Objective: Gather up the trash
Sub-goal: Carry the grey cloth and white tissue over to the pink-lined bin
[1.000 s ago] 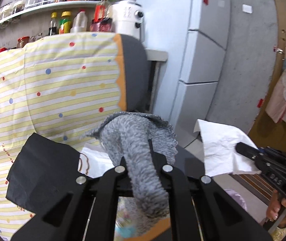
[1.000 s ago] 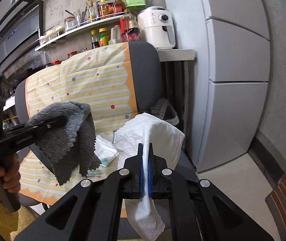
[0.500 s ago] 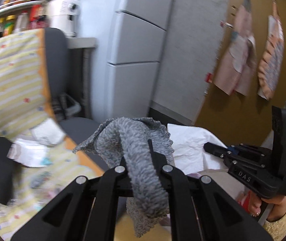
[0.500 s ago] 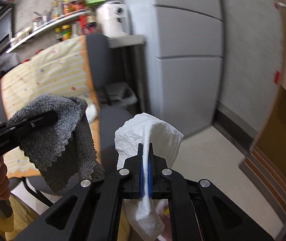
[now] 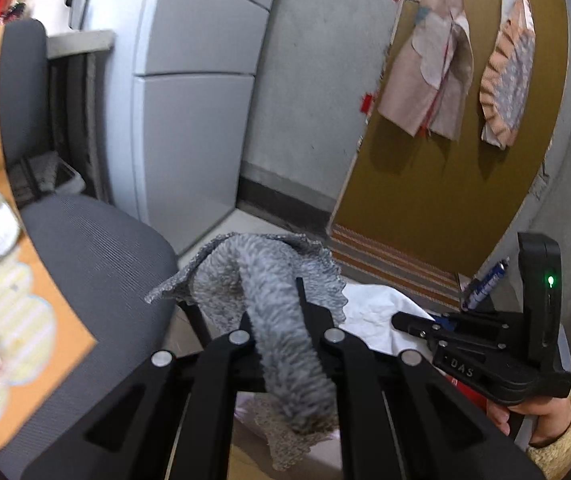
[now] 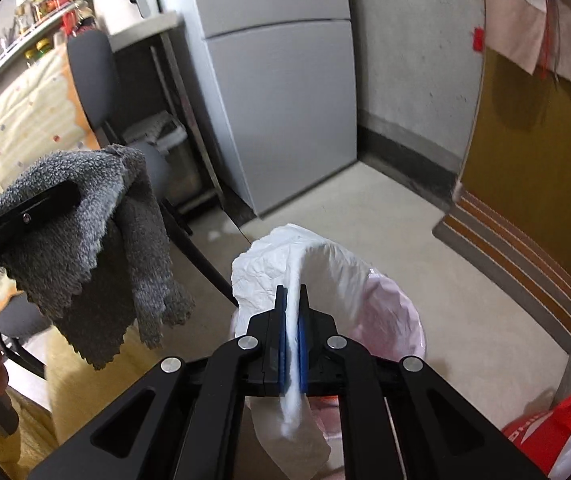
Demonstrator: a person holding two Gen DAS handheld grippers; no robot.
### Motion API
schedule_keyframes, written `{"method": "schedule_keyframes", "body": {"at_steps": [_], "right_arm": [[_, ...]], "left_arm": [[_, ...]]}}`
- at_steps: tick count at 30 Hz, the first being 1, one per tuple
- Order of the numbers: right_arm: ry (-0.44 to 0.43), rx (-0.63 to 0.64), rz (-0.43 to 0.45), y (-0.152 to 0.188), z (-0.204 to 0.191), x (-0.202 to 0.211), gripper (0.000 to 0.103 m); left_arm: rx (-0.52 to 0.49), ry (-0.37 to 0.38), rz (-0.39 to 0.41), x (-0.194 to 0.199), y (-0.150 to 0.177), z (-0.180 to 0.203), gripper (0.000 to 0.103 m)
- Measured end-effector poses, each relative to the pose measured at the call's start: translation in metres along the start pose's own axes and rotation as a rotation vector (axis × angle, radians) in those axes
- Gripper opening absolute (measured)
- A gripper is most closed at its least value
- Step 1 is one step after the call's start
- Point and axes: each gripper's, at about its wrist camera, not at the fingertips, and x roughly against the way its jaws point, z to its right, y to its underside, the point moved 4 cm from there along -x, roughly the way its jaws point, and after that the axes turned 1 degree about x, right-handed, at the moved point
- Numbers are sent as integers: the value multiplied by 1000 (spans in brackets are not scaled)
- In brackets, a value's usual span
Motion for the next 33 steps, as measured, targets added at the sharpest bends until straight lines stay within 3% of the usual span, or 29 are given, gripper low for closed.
{"method": "schedule_keyframes", "body": {"at_steps": [4,6,11,19,27,28,31,33], "right_arm": [[33,-29,-69,16,17,-21,8],[28,-56,-105,24,25,-33,20],[29,-94,-136,29,31,-42,25],[36,-83,-40,5,26,-12,25],[71,-86,50,-14,37,16,27],[72,-89,52,-14,39,17,27],[79,-109,60,-14,48,22,27],[81,-118,58,-12,52,21,28]], "left_arm": [[-28,-12,-30,-16,15,8,5],[-25,-14,-45,-22,21,8,5],[-27,-23,-84,-29,30,7,5],[-43,-13,-85,-25,33,10,5],[-133,42,-119,-55,26,49,5],[-138,45,-116,-58,24,52,7],[-151,45,-130,-72,21,58,48],[-143,32,-144,-79,22,55,51]]}}
